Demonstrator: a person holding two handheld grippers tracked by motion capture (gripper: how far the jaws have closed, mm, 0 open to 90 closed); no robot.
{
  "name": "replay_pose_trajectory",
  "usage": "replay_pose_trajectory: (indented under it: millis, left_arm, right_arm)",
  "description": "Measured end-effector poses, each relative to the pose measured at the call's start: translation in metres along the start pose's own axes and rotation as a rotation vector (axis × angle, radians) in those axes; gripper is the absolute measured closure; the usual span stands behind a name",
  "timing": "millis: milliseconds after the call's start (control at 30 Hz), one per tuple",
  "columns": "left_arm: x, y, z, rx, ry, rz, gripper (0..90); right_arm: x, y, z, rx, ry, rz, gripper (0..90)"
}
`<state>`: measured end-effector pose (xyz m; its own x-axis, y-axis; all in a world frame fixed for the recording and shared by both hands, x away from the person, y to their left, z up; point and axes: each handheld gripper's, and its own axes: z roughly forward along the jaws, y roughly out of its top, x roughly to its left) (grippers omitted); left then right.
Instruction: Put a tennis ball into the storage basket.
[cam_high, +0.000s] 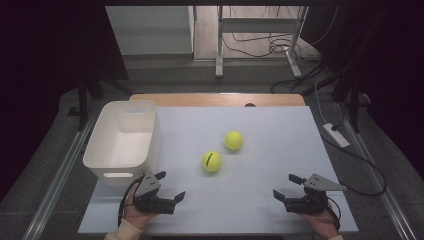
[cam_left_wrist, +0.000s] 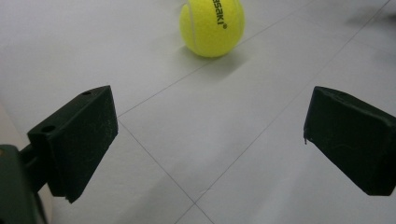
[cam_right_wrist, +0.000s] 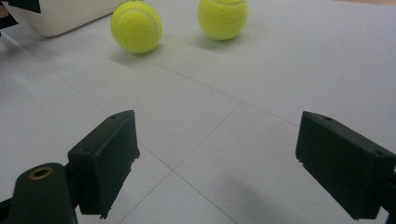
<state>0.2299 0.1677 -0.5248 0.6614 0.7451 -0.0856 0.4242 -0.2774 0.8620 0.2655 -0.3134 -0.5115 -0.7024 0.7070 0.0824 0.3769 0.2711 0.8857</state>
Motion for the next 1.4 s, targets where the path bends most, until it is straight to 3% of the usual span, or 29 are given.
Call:
replay_pose_trajectory:
  millis: [500, 933, 1400]
  left_arm:
    - [0.0, 0.004, 0.003, 0.002, -0.008, -0.009, 3.3]
    - [-0.005, 0.008, 0.002, -0.002, -0.012, -0.008, 3.2]
    - [-0.014, 0.025, 0.005, 0.035, -0.015, -0.014, 3.3]
  right_arm:
    - [-0.004, -0.002, 0.003, 0.004, -0.003, 0.025, 12.8]
    - [0.0, 0.0, 0.007, 0.013, 0.002, 0.009, 12.8]
    - [-0.001, 0.002, 0.009, 0.008, 0.002, 0.004, 12.9]
